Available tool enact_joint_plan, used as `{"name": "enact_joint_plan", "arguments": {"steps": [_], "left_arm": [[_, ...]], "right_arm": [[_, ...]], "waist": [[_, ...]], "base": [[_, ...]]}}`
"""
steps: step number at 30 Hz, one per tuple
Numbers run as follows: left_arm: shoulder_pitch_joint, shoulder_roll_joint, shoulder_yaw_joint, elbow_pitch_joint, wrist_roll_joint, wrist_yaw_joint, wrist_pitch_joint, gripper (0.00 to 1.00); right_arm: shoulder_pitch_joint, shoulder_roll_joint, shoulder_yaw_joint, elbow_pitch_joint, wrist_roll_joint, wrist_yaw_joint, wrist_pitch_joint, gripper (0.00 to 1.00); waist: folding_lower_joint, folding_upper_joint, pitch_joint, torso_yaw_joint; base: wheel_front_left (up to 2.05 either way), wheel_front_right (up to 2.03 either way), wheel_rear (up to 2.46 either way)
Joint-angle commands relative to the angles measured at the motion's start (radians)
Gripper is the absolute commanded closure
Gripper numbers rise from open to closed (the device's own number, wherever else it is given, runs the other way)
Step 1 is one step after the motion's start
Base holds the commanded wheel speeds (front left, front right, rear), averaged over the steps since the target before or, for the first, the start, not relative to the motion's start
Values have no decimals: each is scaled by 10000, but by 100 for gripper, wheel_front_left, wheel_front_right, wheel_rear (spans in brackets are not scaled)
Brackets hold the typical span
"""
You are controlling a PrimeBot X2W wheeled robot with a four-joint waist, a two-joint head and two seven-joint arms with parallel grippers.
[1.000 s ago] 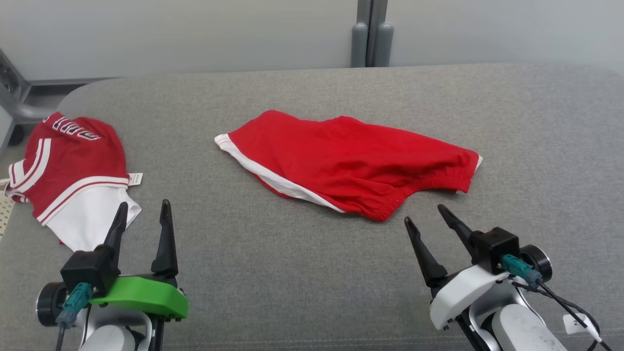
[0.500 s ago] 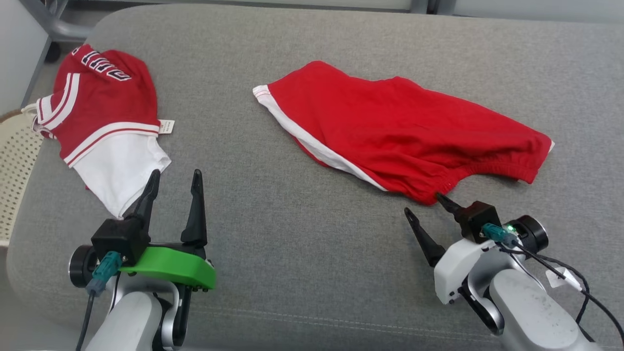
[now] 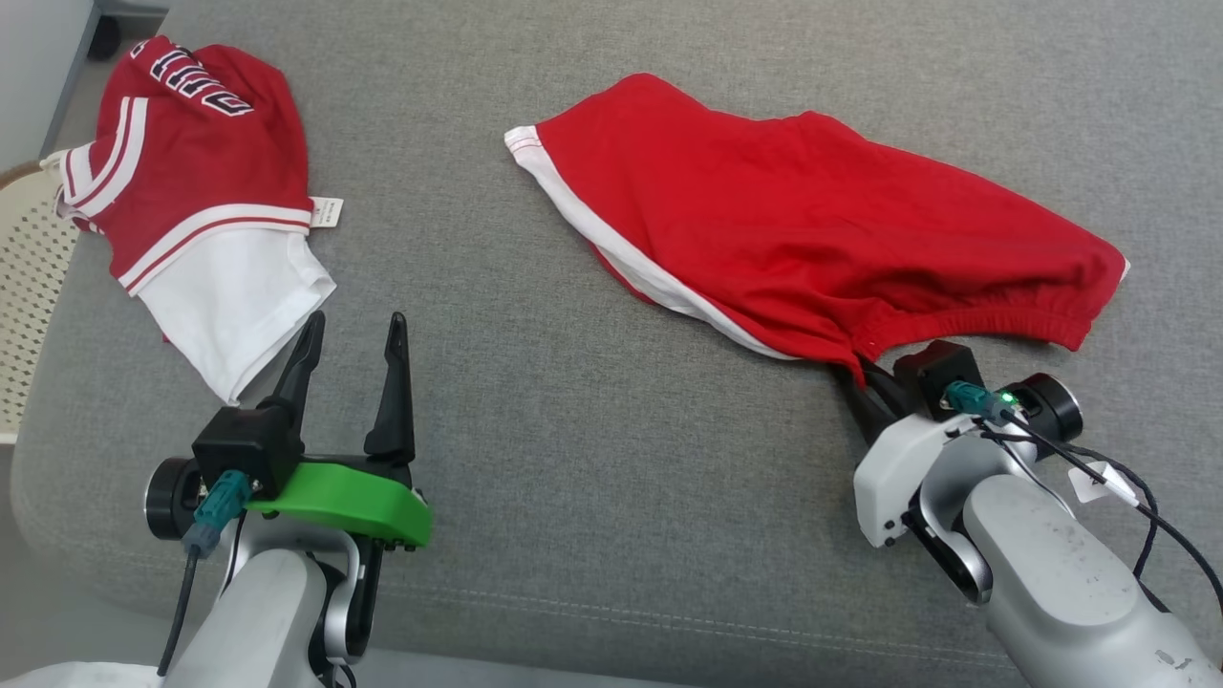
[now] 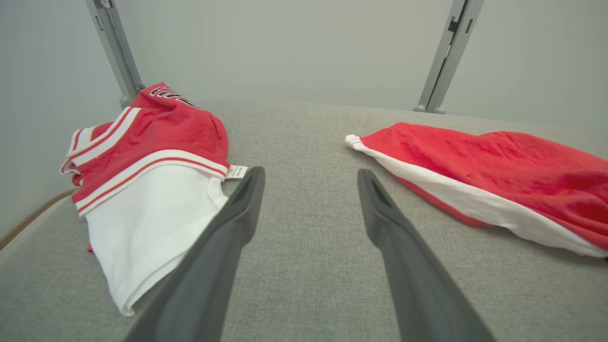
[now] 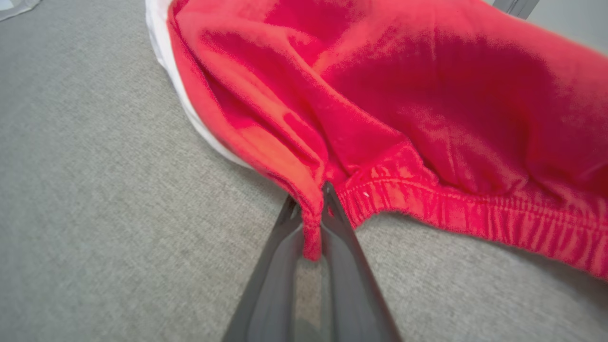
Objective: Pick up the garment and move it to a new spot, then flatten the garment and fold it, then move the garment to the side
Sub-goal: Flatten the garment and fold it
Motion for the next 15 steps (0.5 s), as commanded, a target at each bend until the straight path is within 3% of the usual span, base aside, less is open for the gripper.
{"name": "enact_joint_plan", "arguments": {"steps": [1,8,15], "left_arm": [[-150,28,33,11,54,-32,-69,0],[-61,143,191,85,75,62,-76,0],[-14,287,249,23,40,134,2,0]], "right_arm": [[27,-42,99,-72,63,4,74,100],[569,-757,795,-2178,1657,-4,1801,100],[1434,-1709,689,-4912,2862,1,3867,100]], "waist": [[0,0,-31,-101],[0,0,-136,-747],[0,0,-135,-1331]], "base": [[0,0,0],[0,0,0],[0,0,0]]}}
